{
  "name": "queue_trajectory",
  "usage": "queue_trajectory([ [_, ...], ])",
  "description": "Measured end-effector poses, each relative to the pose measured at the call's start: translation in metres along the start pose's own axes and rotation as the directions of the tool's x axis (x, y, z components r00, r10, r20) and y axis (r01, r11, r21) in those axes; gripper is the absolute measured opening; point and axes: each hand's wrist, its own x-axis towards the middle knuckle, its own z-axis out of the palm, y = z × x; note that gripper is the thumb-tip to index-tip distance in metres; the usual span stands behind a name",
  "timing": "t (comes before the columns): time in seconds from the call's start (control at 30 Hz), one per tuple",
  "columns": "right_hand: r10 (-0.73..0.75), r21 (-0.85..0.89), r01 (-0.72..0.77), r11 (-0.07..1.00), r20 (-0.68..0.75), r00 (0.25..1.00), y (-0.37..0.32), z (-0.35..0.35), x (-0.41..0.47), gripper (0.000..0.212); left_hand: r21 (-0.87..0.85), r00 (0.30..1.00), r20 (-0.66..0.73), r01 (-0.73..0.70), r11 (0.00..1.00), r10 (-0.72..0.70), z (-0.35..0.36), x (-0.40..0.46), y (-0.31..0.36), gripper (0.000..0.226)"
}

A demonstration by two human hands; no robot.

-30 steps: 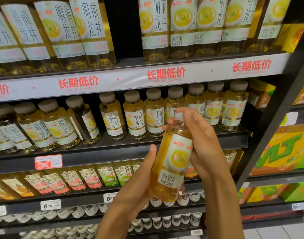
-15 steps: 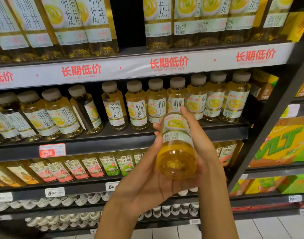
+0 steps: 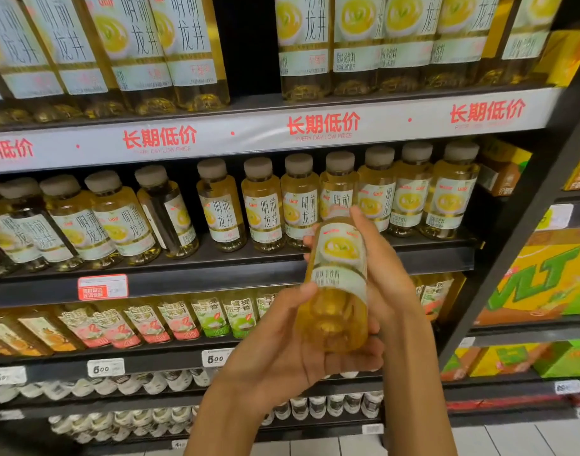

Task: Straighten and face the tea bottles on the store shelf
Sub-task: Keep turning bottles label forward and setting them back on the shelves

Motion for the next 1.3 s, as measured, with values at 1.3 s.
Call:
queue_trajectory([
  [1.3,-0.328,-0.201,0.415,0.887,0.357,0.874,-0.035,0.007,-0.019,0.048,0.694,0.904,-0.102,-0.234,0.680,0.415,-0.023,0.012,0.009,0.081],
])
